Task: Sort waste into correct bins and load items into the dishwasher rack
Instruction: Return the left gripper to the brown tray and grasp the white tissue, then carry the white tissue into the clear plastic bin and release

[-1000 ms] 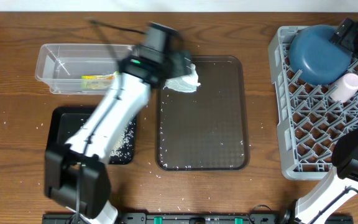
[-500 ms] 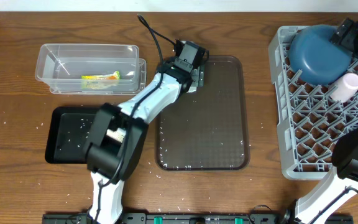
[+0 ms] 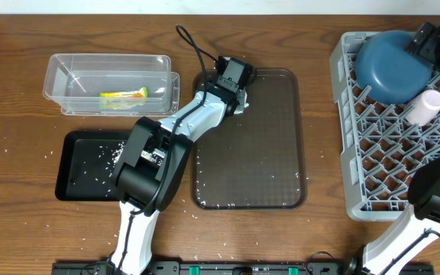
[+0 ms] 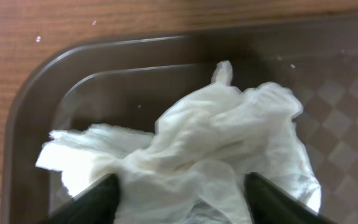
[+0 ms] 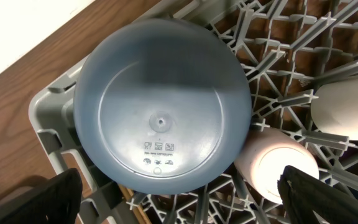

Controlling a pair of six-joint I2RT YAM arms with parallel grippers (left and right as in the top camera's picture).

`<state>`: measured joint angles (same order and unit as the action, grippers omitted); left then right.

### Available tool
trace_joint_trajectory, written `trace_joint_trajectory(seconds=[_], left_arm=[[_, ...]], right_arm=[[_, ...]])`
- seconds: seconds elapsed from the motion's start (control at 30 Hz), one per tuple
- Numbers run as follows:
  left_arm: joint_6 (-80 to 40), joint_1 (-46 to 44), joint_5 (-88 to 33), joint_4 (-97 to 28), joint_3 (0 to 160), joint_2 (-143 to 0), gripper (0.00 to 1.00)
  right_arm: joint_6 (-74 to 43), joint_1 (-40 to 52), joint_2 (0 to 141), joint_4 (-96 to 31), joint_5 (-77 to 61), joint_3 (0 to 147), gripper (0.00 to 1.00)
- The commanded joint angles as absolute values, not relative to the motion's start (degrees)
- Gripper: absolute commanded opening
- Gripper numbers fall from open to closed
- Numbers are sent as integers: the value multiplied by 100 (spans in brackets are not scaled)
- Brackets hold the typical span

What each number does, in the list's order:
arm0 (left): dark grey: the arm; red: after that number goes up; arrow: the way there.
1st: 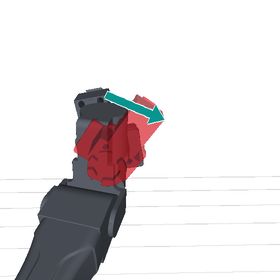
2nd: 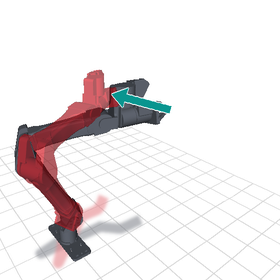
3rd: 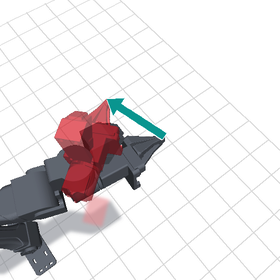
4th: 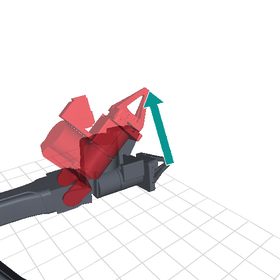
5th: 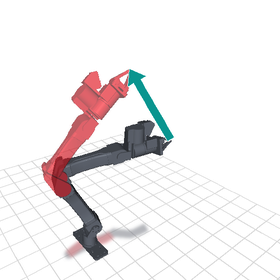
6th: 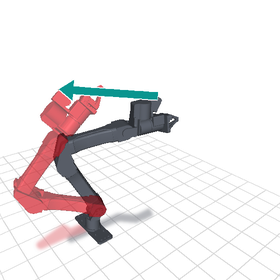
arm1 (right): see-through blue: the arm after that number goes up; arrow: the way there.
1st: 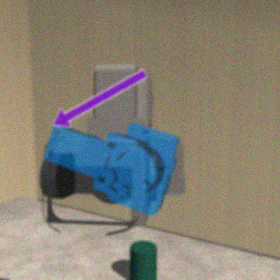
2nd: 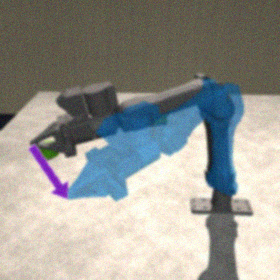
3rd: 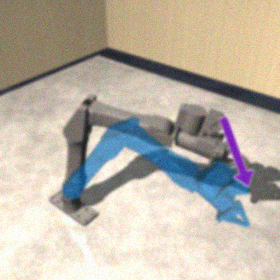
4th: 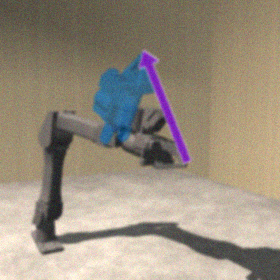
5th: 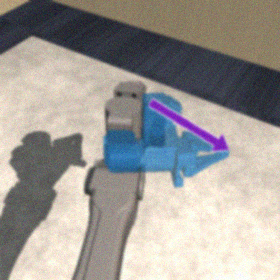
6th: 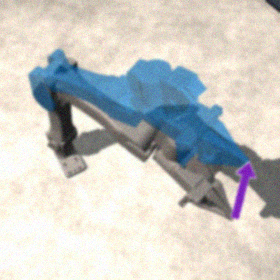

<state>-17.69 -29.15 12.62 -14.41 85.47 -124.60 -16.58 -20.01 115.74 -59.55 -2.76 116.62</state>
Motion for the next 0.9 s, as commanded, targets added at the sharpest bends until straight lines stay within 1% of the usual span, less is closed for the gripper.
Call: trace_joint_trajectory(seconds=[0.0,0.1,0.13,0.17,0.37,0.53,0.73,0.87], left_arm=[[-1699,-2906,1376,-1474,8534,-12527,41],[-1697,-2906,1310,-1568,8534,-12527,25],[-1697,-2908,1225,-1621,8534,-12527,11],[-1697,-2906,1190,-1651,8534,-12525,6],[-1699,-2912,1138,-1966,8534,-11992,6],[-1841,-2880,1216,-2010,8534,-10945,6],[-2604,-2615,1990,-2200,8534,-9878,6],[-3124,-2222,2679,-2506,8534,-9618,6]], right_arm=[[-1712,-2008,11426,-5964,-237,11723,99],[-1712,-2008,11426,-5964,-237,11723,99],[-1712,-2008,11426,-5964,-237,11723,99],[-1712,-2008,11426,-5964,-237,11723,99],[-1712,-2008,11426,-5964,-237,11723,99],[-1712,-2008,11426,-5964,-237,11723,99],[-1712,-2008,11426,-5964,-237,11723,99],[-1712,-2008,11426,-5964,-237,11723,99]])
